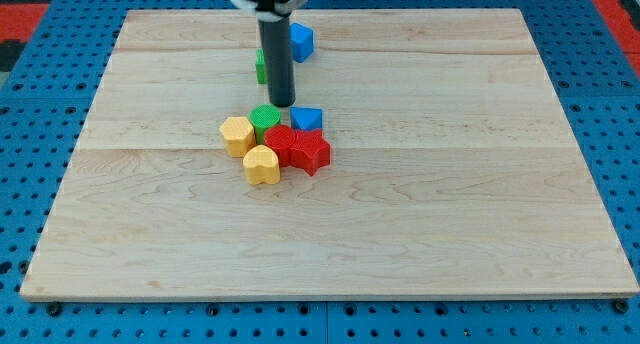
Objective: Push the green star above the green circle
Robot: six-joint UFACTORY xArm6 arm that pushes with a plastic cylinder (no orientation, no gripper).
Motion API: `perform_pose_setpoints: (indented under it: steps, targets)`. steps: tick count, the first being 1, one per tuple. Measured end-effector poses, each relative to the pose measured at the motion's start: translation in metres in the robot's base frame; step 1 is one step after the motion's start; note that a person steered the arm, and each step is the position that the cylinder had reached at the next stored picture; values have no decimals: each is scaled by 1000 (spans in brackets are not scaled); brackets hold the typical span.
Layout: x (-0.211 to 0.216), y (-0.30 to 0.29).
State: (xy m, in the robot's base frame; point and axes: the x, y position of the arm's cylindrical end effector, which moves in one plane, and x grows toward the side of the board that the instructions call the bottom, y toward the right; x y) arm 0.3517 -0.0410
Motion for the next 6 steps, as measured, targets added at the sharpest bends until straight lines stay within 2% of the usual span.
perform_pose_setpoints:
  steps: [1,2,3,4,5,6]
  targets:
    - [-11,30]
    - [-17,93]
    - [-50,131]
    - [-100,110]
    - [-100,20]
    - [-60,-59]
